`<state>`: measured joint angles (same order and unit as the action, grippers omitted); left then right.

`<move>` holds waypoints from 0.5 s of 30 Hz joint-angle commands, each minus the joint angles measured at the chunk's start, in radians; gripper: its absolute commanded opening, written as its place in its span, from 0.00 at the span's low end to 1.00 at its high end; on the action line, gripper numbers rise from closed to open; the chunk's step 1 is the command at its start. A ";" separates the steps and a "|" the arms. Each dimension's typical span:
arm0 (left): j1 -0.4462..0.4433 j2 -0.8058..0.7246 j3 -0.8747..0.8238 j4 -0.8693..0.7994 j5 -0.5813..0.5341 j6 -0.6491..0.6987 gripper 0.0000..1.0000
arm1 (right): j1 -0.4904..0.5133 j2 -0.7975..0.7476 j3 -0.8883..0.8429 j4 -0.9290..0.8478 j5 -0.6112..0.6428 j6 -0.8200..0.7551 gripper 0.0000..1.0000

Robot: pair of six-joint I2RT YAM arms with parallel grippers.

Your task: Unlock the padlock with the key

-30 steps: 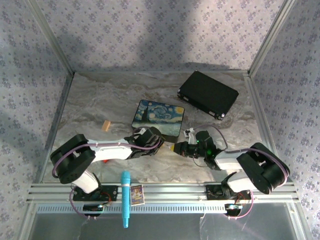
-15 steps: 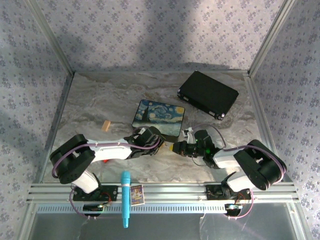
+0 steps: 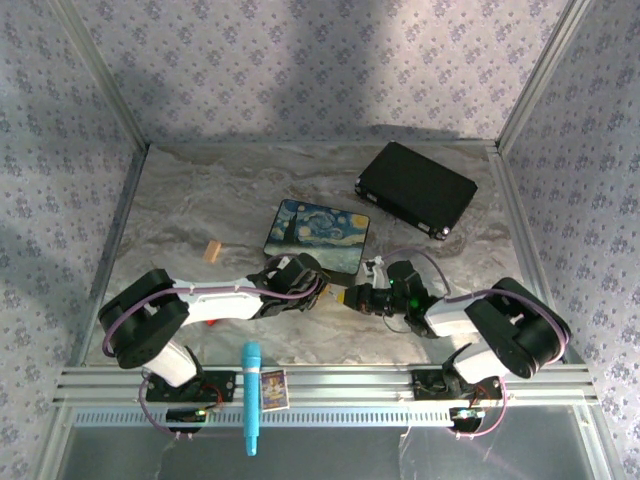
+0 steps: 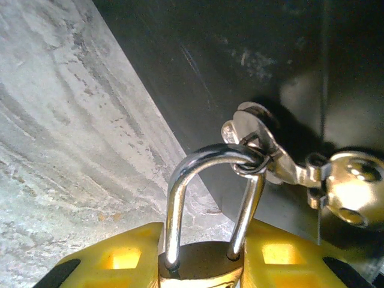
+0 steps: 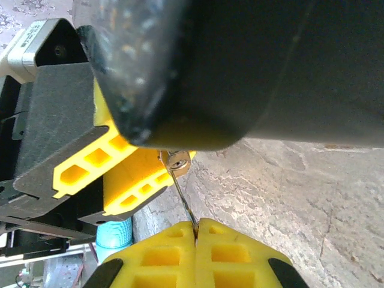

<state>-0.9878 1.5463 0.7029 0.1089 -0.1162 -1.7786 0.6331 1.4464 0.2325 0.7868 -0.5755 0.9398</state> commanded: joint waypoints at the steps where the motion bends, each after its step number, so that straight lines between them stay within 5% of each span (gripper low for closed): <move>1: 0.009 -0.034 -0.003 0.029 -0.007 -0.021 0.01 | 0.006 0.012 -0.001 0.014 0.007 0.002 0.00; 15: 0.006 -0.033 0.001 0.037 0.013 -0.021 0.01 | 0.011 0.048 0.044 0.041 0.006 0.011 0.00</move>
<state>-0.9833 1.5463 0.7021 0.1097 -0.1158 -1.7824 0.6365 1.4784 0.2546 0.7944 -0.5728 0.9398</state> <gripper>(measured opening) 0.283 0.051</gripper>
